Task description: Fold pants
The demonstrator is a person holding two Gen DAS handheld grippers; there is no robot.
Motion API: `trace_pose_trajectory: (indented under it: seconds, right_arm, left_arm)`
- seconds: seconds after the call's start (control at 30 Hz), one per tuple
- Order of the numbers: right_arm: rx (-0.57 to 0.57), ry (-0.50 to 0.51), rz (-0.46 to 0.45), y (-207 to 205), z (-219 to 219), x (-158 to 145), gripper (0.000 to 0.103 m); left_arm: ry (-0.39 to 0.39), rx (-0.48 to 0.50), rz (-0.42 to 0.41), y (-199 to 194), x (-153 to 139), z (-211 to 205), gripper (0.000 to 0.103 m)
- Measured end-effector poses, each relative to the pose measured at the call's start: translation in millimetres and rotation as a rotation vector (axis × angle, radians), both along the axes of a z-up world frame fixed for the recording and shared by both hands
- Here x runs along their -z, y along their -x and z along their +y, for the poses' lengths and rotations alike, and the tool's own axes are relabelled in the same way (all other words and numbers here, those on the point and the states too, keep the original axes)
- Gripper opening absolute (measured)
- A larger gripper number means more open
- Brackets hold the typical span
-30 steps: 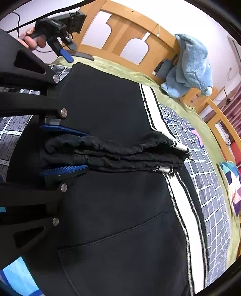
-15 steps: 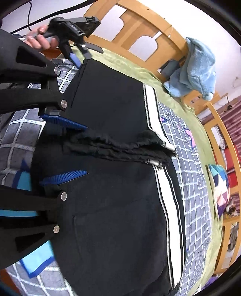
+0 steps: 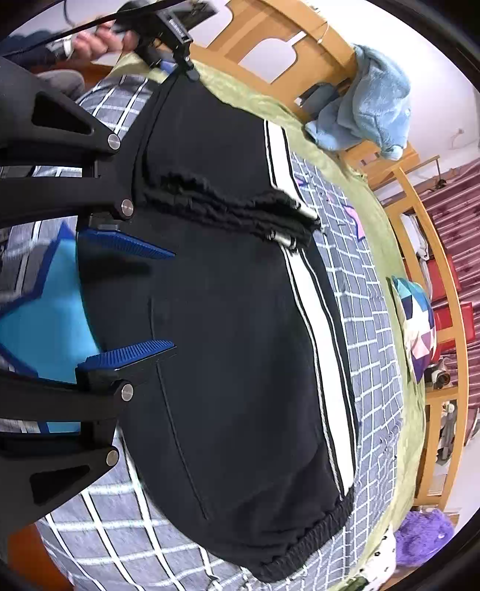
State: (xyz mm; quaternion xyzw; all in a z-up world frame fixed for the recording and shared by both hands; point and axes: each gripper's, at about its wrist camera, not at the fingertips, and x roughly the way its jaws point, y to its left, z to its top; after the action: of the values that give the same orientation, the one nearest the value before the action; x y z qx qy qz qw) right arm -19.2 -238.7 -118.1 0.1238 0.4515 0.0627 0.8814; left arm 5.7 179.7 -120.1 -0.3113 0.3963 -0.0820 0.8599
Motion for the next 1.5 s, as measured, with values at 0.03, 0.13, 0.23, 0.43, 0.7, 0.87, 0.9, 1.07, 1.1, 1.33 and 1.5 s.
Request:
trace_pose_trajectory:
  seconds: [0.03,0.13,0.23,0.43,0.7,0.87,0.9,1.07,1.1,1.33,1.5]
  right_arm:
    - [-0.002,0.011,0.002,-1,-3,-1,0.046]
    - [-0.012,0.024,-0.001,-2,-10,-4,0.046]
    - [-0.029,0.037,-0.008,-2,-15,-8,0.046]
    - [-0.027,0.096,-0.069,3,-41,-25,0.046]
    - [0.062,0.033,-0.096,9,-104,-22,0.046]
    - [0.096,-0.047,-0.052,7,-127,-1,0.046]
    - [0.093,-0.049,-0.048,7,-128,1,0.046]
    - [0.045,-0.089,-0.051,-4,-116,4,0.046]
    - [0.038,-0.115,-0.055,-8,-112,4,0.046]
    - [-0.031,-0.277,-0.002,-51,-74,12,0.058]
    - [-0.062,-0.286,0.130,-94,-43,39,0.009]
  left_arm:
    - [-0.047,0.015,-0.014,-1,-13,-7,0.014]
    - [-0.167,0.056,-0.057,-4,-48,-31,0.013]
    - [-0.231,0.110,-0.120,-8,-80,-66,0.013]
    - [-0.252,0.302,-0.230,-14,-115,-164,0.012]
    - [-0.295,0.554,-0.183,-8,-58,-291,0.012]
    - [-0.184,0.645,-0.106,-3,-26,-291,0.013]
    - [-0.168,0.664,-0.121,0,-28,-288,0.012]
    - [-0.226,0.647,-0.202,17,-51,-265,0.039]
    - [-0.241,0.626,-0.204,18,-54,-259,0.043]
    - [-0.284,0.447,-0.107,6,-44,-196,0.047]
    - [-0.241,0.351,-0.054,-6,-40,-162,0.051]
